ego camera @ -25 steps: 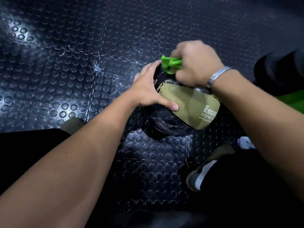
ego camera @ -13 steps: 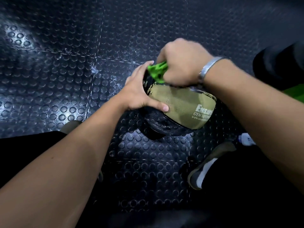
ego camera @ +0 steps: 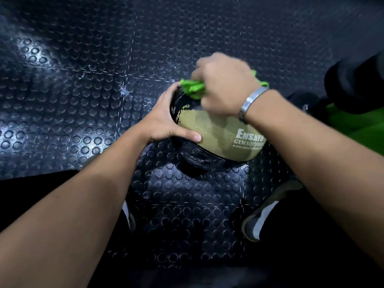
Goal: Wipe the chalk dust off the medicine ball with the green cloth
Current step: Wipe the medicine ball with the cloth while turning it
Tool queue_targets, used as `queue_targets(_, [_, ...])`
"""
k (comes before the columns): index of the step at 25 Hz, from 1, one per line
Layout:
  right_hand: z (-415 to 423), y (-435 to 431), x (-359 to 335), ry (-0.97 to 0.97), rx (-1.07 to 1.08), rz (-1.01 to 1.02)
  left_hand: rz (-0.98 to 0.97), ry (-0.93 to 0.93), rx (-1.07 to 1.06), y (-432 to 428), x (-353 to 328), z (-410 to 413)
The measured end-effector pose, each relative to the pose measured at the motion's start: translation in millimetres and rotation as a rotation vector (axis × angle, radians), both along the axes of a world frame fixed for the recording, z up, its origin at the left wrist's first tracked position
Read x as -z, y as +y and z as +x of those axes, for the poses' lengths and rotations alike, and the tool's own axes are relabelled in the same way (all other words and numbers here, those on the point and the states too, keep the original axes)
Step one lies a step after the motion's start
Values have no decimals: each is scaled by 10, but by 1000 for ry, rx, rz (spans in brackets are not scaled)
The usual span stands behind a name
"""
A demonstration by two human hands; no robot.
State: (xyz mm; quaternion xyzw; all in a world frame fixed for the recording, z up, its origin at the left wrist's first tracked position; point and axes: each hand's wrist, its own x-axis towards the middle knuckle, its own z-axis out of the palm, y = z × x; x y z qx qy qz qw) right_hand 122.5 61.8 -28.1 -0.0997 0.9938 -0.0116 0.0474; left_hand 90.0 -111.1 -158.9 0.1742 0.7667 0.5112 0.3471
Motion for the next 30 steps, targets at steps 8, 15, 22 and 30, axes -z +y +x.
queue_targets(8, [75,-18,20,68,97,1,22,-33,8,-13,23,22])
queue_targets(15, [432,494,91,139,215,-205,16,-49,0,-54,91,3])
queue_targets(22, [962,703,338,236,471,-482,-13,-121,28,-81,-16,-11])
queue_targets(30, [1146,628,535,403,685,-669,-115,24,-188,155,-728,-116])
